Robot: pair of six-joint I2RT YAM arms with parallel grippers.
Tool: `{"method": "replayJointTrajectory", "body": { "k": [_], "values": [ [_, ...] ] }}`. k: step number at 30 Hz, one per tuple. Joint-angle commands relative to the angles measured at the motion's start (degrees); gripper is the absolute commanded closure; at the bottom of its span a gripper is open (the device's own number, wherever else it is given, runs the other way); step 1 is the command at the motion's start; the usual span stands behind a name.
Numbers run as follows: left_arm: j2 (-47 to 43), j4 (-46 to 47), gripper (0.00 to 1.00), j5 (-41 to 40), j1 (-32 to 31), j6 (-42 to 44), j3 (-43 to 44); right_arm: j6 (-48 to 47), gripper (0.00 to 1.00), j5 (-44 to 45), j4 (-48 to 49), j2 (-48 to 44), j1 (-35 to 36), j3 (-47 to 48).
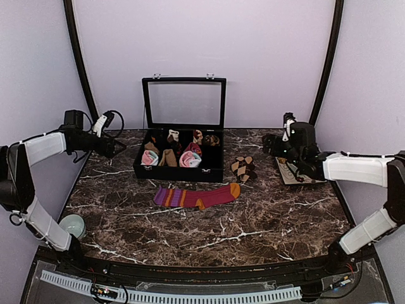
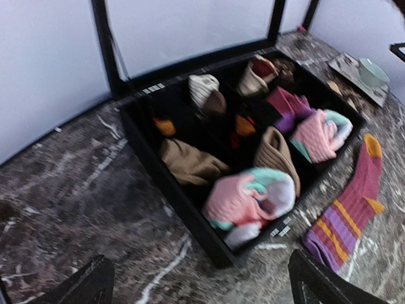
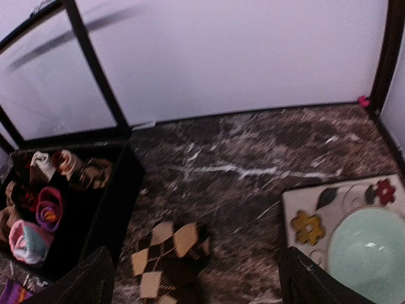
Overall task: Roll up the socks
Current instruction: Adjust the sock at the center of the board.
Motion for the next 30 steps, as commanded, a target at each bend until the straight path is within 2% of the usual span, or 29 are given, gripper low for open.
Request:
{"method": "replayJointTrajectory", "body": {
  "k": [1,6,13,17,26,30],
  "values": [
    [2.74,-22.88,0.01,6.21,-3.61,13.17,3.79,6.13,0.12,-0.02,-8.15,7.77,9.51,5.68],
    [4.77,-25.28,0.01,1.94,-10.08,16.68,4.27,12.57,0.19,-0.72,-15.67,17.76,15.65,12.39],
    [8.53,-24.50,0.01,-0.45,-18.21,18.02,5.52,18.45,0.27,-5.54,-15.11,18.86,16.45,8.63],
    [12.41,-23.81,0.01,-1.94,-22.27,17.99,7.03,19.44,0.36,-9.37,-14.61,20.35,16.45,8.02],
    [11.44,-12.62,0.03,-7.93,-26.70,15.84,0.07,22.14,0.44,-12.82,-12.67,22.67,16.49,5.53],
    [12.27,-9.74,0.06,-10.84,-27.71,15.13,-0.31,22.34,0.50,-14.15,-11.58,24.59,16.44,6.00]
  ]
}}
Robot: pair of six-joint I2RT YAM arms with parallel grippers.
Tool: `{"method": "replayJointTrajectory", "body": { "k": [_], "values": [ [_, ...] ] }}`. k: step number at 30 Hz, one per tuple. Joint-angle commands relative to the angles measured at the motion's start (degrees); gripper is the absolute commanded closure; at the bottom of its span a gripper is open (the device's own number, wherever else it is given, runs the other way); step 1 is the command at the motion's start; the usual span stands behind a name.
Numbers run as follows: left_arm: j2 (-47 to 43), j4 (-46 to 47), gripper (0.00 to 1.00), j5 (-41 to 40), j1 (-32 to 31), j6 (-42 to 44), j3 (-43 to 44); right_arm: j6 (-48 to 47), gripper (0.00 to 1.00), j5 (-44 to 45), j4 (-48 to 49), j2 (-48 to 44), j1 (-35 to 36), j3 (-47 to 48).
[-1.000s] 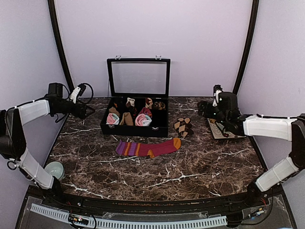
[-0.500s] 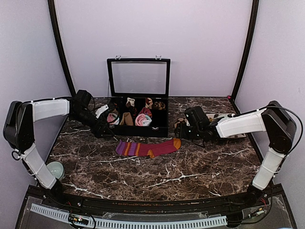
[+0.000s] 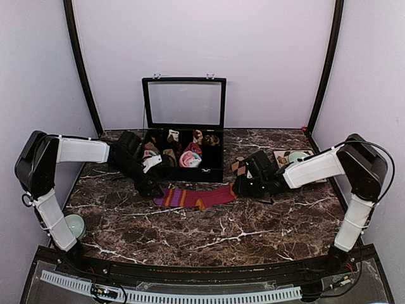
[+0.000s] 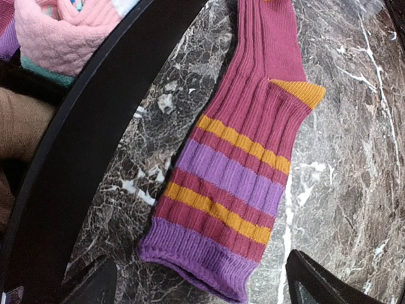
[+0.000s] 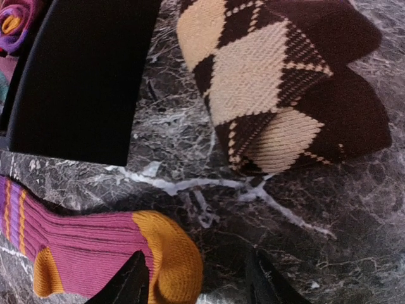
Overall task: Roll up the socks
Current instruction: Adjust the sock at the center of the board.
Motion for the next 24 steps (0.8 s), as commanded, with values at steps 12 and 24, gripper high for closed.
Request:
{"method": "replayJointTrajectory", "body": {
  "k": [12,24],
  "values": [
    [-0.03,10.09,0.07,-11.05,-5.32,-0.26,-3.00,0.68,0.81,-5.39,5.93,1.24,-0.44,-0.09],
    [2.92,14.59,0.19,-25.08,-13.16,2.16,-4.68,-3.05,0.97,-7.97,1.51,-2.99,-0.85,-0.75]
  ]
}}
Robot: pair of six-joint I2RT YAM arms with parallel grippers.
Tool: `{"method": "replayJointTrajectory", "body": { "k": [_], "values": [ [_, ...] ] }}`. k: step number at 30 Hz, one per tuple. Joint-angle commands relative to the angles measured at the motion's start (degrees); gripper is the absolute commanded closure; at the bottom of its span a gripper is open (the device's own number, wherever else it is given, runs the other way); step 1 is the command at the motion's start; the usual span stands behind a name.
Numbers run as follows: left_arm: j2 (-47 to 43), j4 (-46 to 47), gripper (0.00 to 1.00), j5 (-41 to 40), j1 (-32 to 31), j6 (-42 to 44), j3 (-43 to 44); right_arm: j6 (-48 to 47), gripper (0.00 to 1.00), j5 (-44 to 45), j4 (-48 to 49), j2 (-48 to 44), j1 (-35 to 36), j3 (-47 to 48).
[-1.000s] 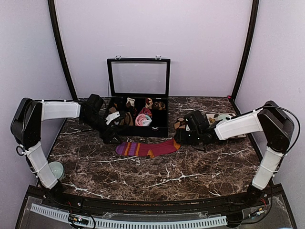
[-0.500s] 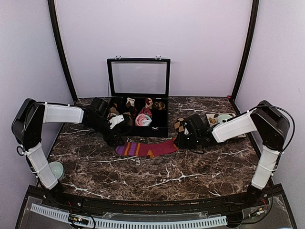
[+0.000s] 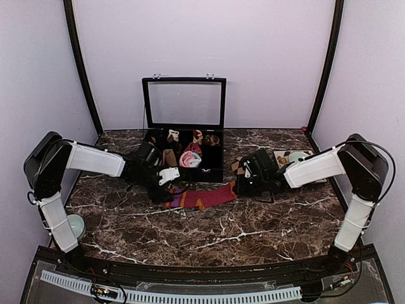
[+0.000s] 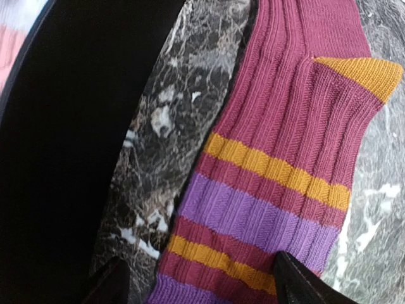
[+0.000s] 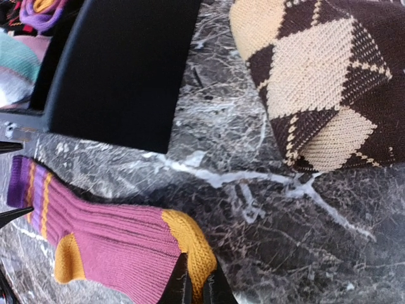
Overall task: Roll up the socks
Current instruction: Adjust the sock at the center of the board.
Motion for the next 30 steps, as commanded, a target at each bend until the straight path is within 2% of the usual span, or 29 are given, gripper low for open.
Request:
{"method": "replayJointTrajectory", "body": {
  "k": [1,6,14,20,30],
  "values": [
    [0.15,-0.22,0.21,-4.21,-2.00,2.23,-0.64,-2.25,0.97,-1.25,-1.80,-3.88,-0.54,-1.06],
    [-0.98,-6.97,0.31,4.06,-4.55,3.75,-0.29,-4.32,0.99,-1.53,-3.62,-6.55,-1.48,-2.23],
    [-4.01,-14.05,0.32,20.14,-7.33,6.23,-2.17,-11.69,1.00,-4.98,-8.19,-7.15,-4.99,-0.19],
    [-1.13,-14.96,0.33,21.76,-11.80,6.06,-0.77,-17.37,1.00,-10.35,-12.29,-4.78,-6.05,5.36],
    [0.76,-14.51,0.34,24.95,-15.07,6.10,1.56,-24.95,0.99,-14.78,-16.36,-2.50,-6.05,13.69]
  ]
}}
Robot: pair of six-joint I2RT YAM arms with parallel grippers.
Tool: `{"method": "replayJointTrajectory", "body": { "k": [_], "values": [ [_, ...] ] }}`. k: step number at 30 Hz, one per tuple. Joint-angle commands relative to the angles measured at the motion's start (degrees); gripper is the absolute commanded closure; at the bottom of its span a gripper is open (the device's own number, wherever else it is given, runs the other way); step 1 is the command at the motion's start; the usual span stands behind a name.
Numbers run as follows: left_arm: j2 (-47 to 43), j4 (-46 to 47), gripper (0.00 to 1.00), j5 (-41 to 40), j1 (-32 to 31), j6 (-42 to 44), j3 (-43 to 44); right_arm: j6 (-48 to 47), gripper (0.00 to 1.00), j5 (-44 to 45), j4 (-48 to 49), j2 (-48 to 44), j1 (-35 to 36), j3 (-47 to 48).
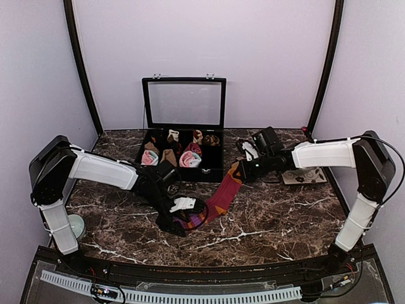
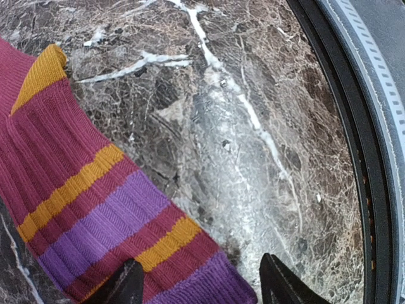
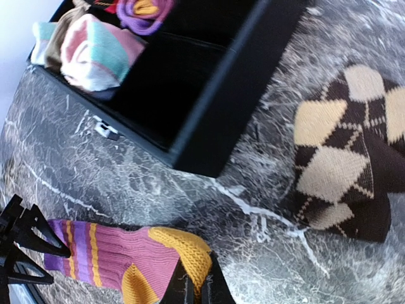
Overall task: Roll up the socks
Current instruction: Adjust the sock at the center of the board.
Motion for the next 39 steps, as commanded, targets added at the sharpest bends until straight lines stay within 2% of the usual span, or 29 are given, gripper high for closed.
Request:
{"method": "replayJointTrajectory", "body": {
  "k": [1,6,19,25,27,30,31,35,39],
  "values": [
    [0.08,-1.55,0.34,2.66,-1.61,0.55,1.22,-5.41,0.99,-2.41,-2.79,1.73,0.00,4.23],
    [1.32,-1.00,0.35,3.67,-3.51,-0.32,3.07,-8.37,0.99,0.39,-6.88,3.99,0.06,10.49],
    [6.62,1.47,0.35,9.51,-5.41,-7.06,13.08,-13.06,0.98,11.21,-11.90,8.68,-0.58,16.59],
    [3.12,-3.62,0.29,10.70,-4.49,-8.15,15.55,-14.90,0.84,15.59,-13.06,11.73,-1.52,20.75],
    [1.98,-7.48,0.28,11.04,-2.37,-7.29,16.41,-14.30,0.72,15.85,-12.62,12.41,-2.06,22.07],
    [1.46,-11.39,0.27,11.44,3.62,-5.92,17.41,-12.60,0.64,15.33,-11.37,13.31,-2.63,24.02],
    [1.42,-11.96,0.28,11.02,5.55,-5.42,17.32,-11.89,0.61,15.48,-10.63,13.79,-2.67,24.71],
    [-0.18,-8.04,0.30,3.87,9.80,-3.58,12.63,-9.44,0.62,16.66,-10.21,16.84,-2.75,28.49],
    [-1.02,1.08,0.41,-5.09,9.83,-3.88,6.20,-7.68,0.73,19.44,-10.39,20.54,-2.91,31.63]
  ]
}}
